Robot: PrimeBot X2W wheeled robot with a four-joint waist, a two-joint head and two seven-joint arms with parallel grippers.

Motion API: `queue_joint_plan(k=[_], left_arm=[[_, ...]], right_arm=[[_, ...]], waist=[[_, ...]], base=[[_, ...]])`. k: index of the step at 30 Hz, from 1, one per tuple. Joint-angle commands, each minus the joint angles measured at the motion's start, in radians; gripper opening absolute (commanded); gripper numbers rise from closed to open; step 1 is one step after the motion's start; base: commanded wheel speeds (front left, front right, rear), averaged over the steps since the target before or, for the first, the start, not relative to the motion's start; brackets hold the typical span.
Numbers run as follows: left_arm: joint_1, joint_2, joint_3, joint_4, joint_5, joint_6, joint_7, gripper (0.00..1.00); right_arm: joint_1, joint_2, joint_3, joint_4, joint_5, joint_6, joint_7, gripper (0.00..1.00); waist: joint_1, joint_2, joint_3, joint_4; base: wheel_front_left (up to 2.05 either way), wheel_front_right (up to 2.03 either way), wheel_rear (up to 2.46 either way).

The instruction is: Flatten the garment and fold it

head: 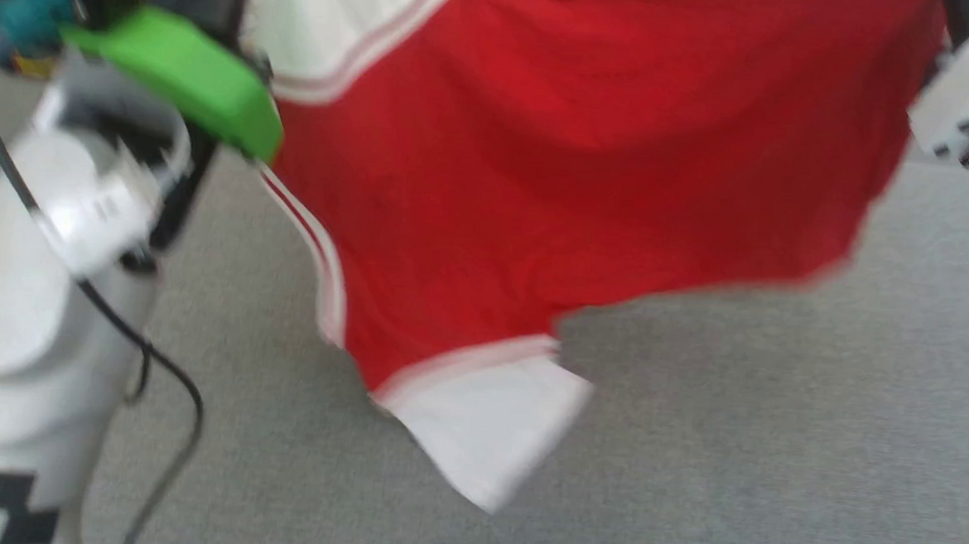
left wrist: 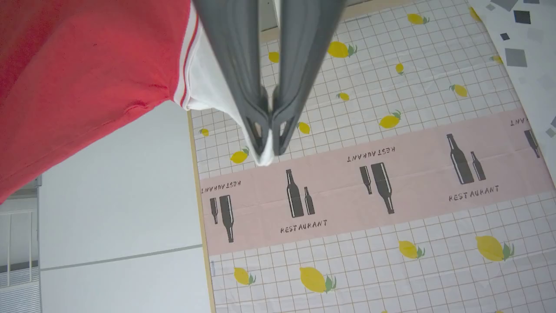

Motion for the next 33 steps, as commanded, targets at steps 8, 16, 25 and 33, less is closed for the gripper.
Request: queue_joint_plan(k=[8,16,25,33], left_arm=[[-0.209,0.020,0.007,0.055,-0.051,-0.037,0.131,0.00],[-0.365,0.056,-0.003,0.074,-0.053,-0.041,0.283,0.00],[-0.533,0.074,-0.036,0.161,0.013,-0.050,0.293,0.00],[-0.715,0.062,-0.023,0.277,0.074,-0.050,0.124,0.00]], right_arm=[[-0.146,0.013,0.080,0.061,0.020,-0.002,0.040,0.00],[-0.264,0.027,0.117,0.091,0.042,-0.002,0.133,0.00],[-0.406,0.042,0.117,0.193,-0.017,-0.002,0.166,0.00],[-0.585,0.070,0.127,0.333,-0.084,-0.002,0.052,0.00]], waist=[[0.0000,0.0000,-0.090,-0.070],[0.0000,0.0000,-0.024,-0.108],[0.0000,0.0000,0.199,-0.163],[0.0000,0.0000,0.357,-0.189]], base=[[0.00,0.00,0.00],[0.00,0.00,0.00],[0.00,0.00,0.00],[0.00,0.00,0.00]])
